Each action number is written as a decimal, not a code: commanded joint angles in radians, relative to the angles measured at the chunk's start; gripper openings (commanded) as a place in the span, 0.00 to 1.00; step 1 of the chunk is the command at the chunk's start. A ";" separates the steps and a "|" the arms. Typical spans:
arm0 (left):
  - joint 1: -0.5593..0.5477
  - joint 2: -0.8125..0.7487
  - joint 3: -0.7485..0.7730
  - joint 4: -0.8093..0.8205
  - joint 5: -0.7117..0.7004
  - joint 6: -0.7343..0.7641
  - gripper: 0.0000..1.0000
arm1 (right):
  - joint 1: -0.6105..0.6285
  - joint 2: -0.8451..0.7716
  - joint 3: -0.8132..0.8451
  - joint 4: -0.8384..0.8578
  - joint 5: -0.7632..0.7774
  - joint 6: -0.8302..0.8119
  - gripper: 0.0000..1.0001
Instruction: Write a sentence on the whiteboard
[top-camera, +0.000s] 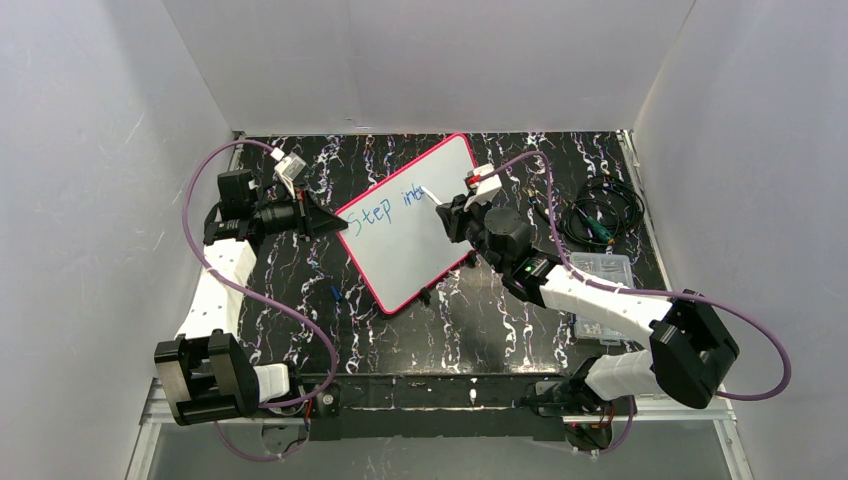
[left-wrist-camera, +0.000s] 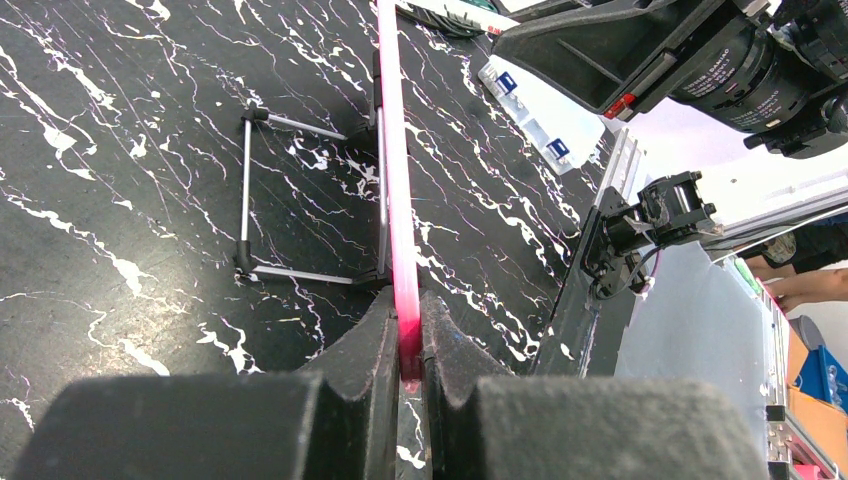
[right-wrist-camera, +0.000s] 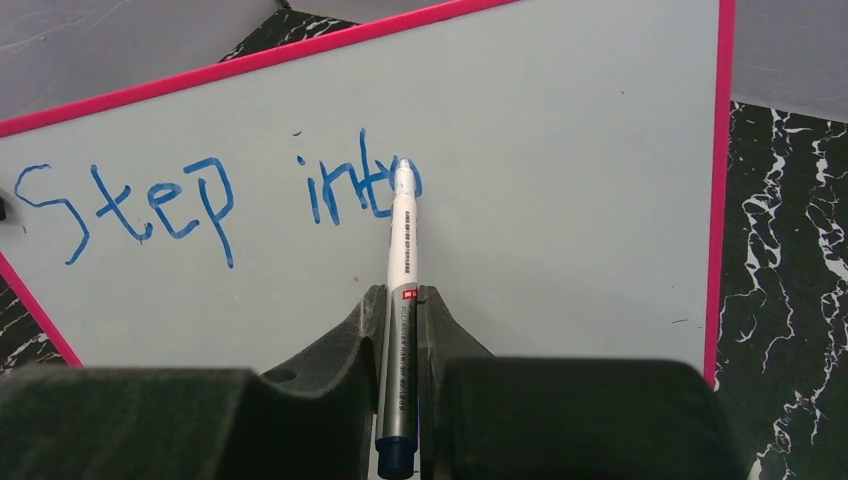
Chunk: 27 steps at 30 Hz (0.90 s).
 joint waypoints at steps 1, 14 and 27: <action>-0.023 -0.007 0.016 -0.051 0.071 0.040 0.00 | -0.002 0.007 0.038 0.059 -0.028 -0.015 0.01; -0.023 -0.010 0.017 -0.056 0.070 0.045 0.00 | -0.002 -0.035 0.041 0.010 0.009 -0.027 0.01; -0.024 -0.016 0.013 -0.056 0.066 0.042 0.00 | -0.112 -0.141 0.018 -0.067 -0.092 -0.050 0.01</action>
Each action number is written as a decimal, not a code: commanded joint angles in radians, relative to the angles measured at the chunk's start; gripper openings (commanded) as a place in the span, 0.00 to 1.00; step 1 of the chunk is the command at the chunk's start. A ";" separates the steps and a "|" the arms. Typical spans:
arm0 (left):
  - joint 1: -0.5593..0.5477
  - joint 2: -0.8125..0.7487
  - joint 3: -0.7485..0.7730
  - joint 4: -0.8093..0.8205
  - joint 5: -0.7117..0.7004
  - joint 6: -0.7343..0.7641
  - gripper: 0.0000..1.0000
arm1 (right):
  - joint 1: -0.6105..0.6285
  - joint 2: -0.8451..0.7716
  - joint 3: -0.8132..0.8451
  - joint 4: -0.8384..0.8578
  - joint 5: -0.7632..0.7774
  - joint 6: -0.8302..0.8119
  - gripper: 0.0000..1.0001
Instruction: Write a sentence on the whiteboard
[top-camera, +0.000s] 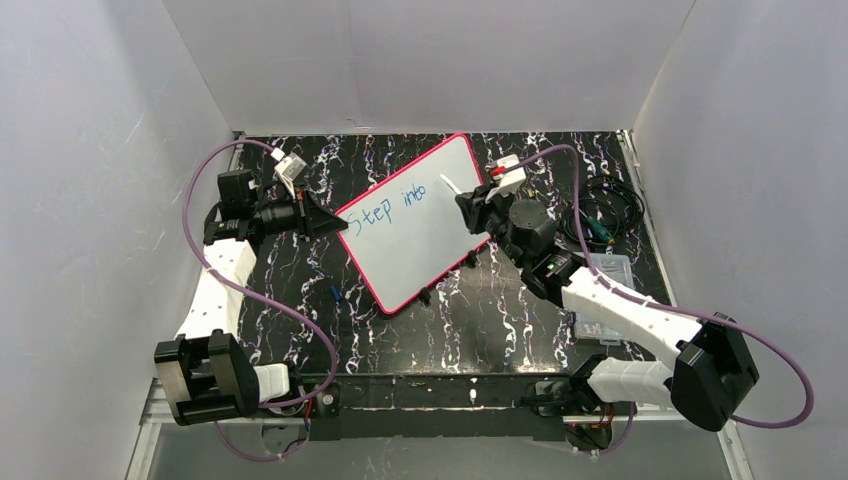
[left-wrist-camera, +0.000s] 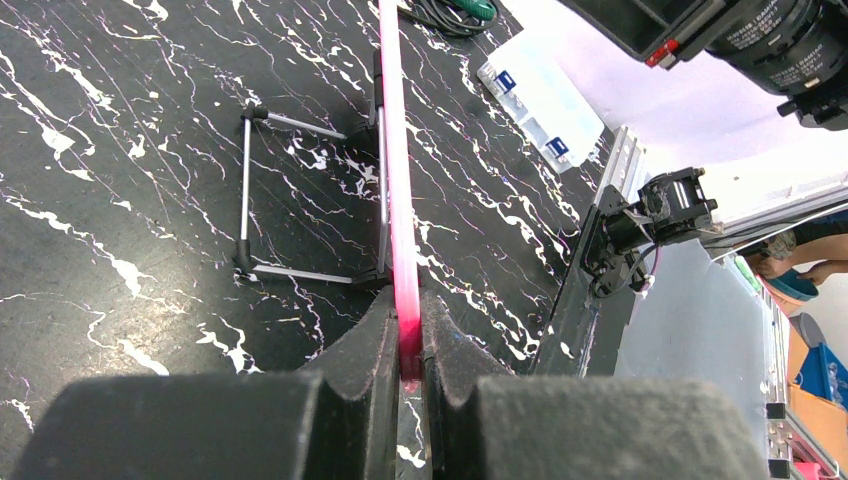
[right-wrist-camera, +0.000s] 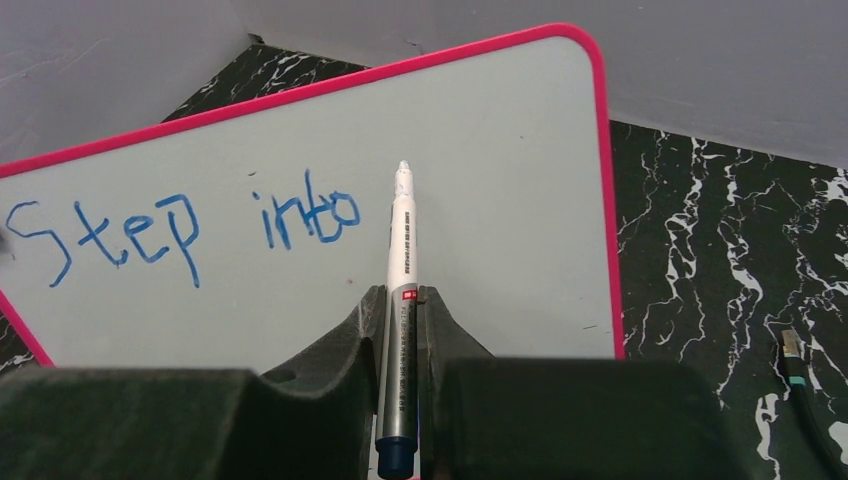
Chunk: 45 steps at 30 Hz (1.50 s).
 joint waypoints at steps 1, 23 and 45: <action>-0.024 -0.017 0.010 -0.051 0.063 0.037 0.00 | -0.060 -0.022 0.018 0.025 -0.087 -0.013 0.01; -0.023 -0.016 0.012 -0.051 0.065 0.038 0.00 | -0.110 0.104 0.066 0.132 -0.165 0.002 0.01; -0.023 -0.017 0.014 -0.053 0.063 0.039 0.00 | -0.111 0.073 -0.005 0.082 -0.133 0.009 0.01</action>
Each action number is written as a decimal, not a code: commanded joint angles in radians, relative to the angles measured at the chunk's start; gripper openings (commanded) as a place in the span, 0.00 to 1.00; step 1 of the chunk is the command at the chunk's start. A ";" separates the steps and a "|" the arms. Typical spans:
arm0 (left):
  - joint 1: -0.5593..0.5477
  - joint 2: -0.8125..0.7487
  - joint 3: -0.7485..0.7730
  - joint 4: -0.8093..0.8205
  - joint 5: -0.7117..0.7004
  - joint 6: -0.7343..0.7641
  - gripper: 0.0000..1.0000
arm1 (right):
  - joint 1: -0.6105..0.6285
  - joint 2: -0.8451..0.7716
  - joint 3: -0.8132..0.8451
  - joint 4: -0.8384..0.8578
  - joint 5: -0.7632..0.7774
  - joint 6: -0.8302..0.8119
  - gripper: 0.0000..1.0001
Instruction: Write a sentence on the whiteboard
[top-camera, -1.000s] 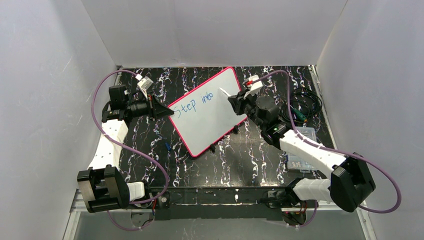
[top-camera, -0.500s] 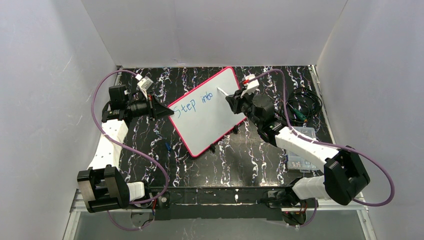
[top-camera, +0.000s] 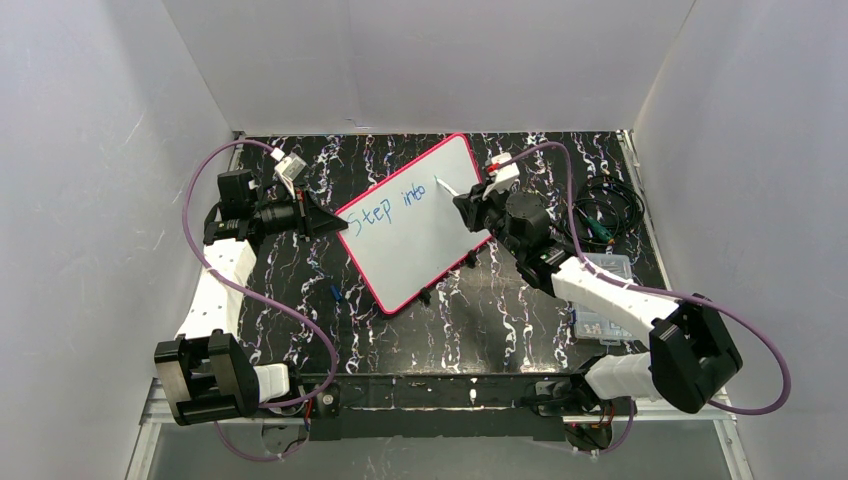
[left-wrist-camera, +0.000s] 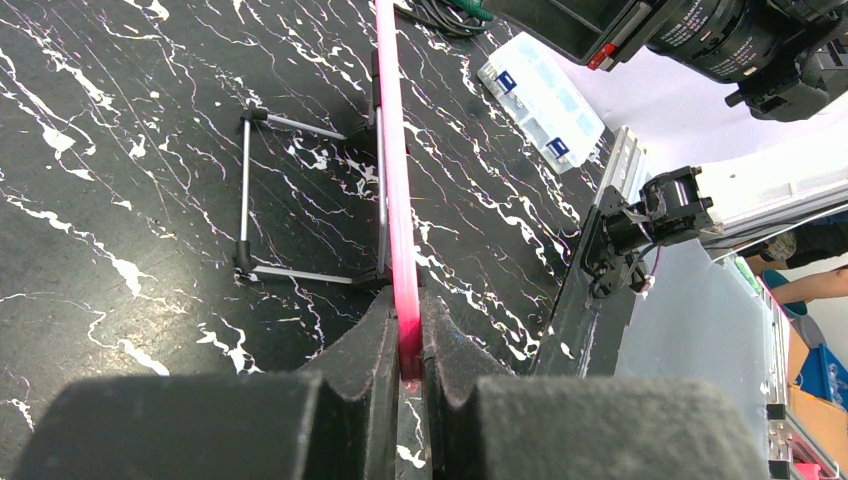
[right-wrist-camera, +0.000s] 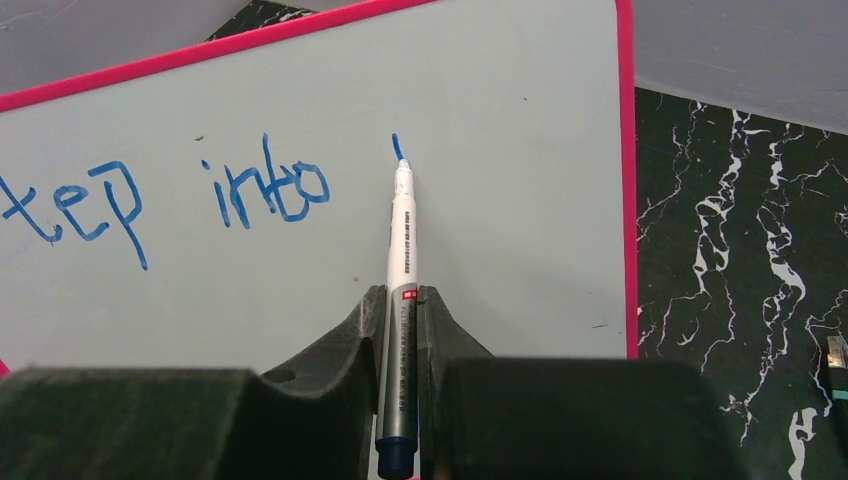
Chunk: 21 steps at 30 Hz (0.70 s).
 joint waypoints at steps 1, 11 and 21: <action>-0.023 -0.017 0.013 -0.050 0.063 0.036 0.00 | -0.004 -0.037 0.006 0.014 0.028 -0.003 0.01; -0.023 -0.019 0.012 -0.050 0.060 0.036 0.00 | -0.006 -0.058 0.036 0.031 0.055 -0.021 0.01; -0.023 -0.019 0.013 -0.053 0.062 0.040 0.00 | -0.008 0.010 0.067 0.058 0.041 -0.027 0.01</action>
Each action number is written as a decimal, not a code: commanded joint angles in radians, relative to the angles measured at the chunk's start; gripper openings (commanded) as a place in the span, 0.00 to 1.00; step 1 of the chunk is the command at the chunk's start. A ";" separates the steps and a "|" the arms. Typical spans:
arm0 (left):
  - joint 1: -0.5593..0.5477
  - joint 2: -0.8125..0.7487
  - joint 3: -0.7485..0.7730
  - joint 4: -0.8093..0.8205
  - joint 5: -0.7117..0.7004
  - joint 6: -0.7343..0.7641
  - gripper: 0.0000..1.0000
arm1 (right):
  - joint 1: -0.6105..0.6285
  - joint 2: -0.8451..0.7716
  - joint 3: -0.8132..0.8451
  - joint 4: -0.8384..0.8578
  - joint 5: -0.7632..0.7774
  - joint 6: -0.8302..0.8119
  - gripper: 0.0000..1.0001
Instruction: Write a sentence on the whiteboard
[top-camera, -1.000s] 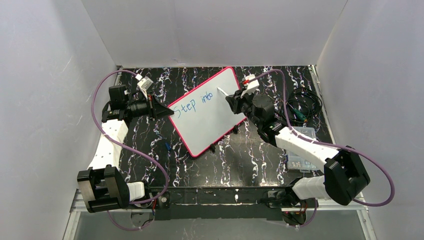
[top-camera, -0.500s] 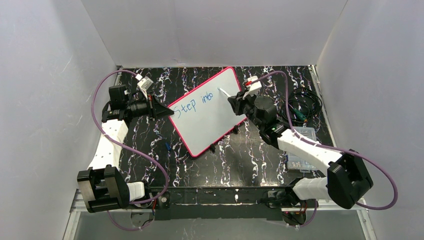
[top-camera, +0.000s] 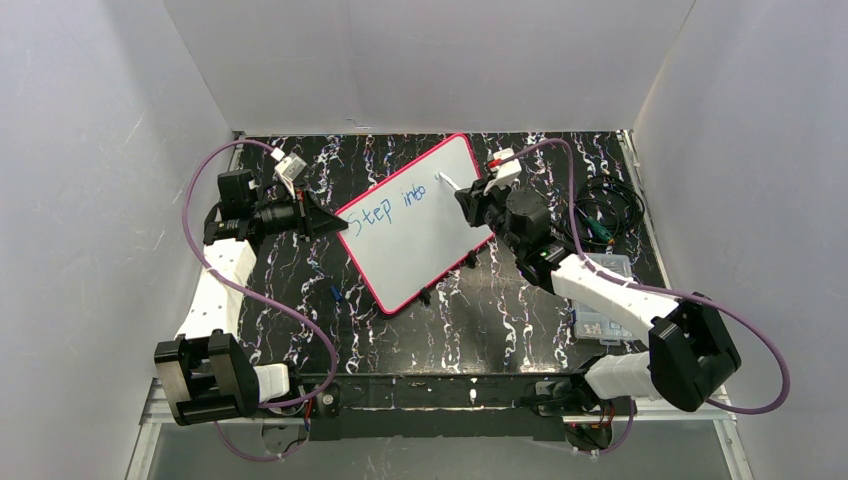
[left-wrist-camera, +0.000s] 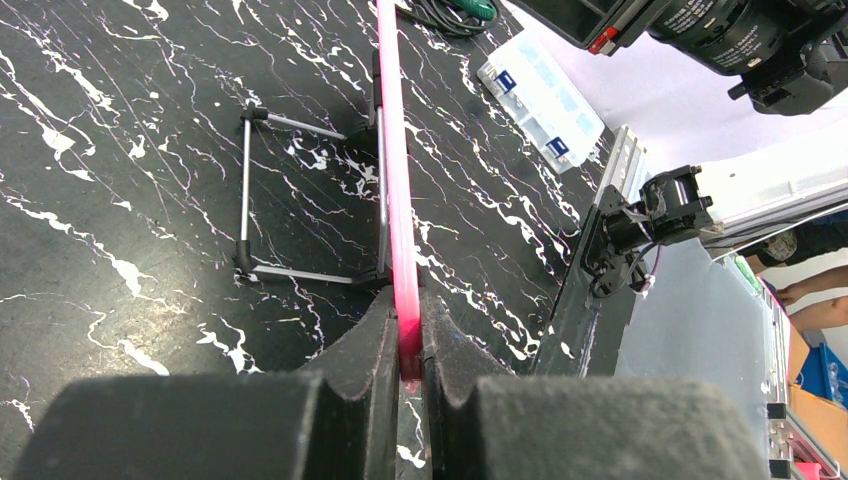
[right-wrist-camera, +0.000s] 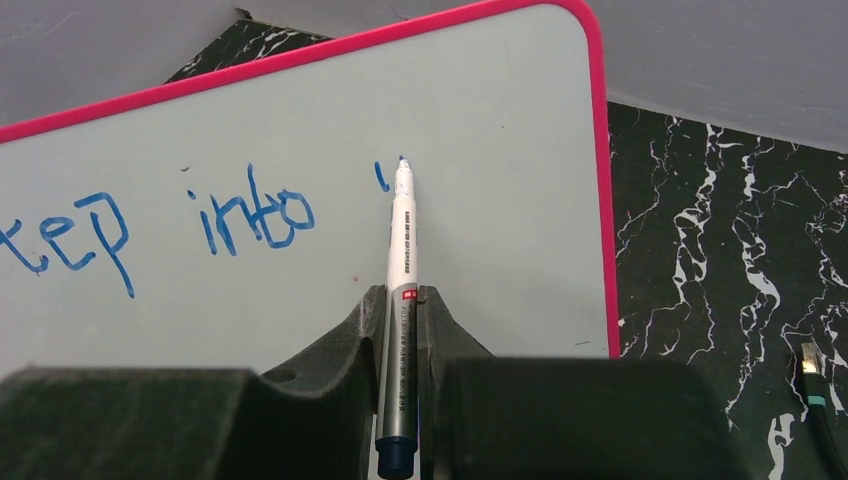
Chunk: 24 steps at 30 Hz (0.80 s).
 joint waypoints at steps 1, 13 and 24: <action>-0.023 -0.019 0.014 -0.053 0.061 0.038 0.00 | -0.003 0.011 0.044 0.054 0.011 -0.020 0.01; -0.023 -0.019 0.016 -0.053 0.063 0.039 0.00 | 0.000 -0.022 -0.040 -0.006 -0.042 0.029 0.01; -0.024 -0.020 0.015 -0.053 0.063 0.038 0.00 | 0.029 -0.061 -0.080 -0.048 -0.079 0.043 0.01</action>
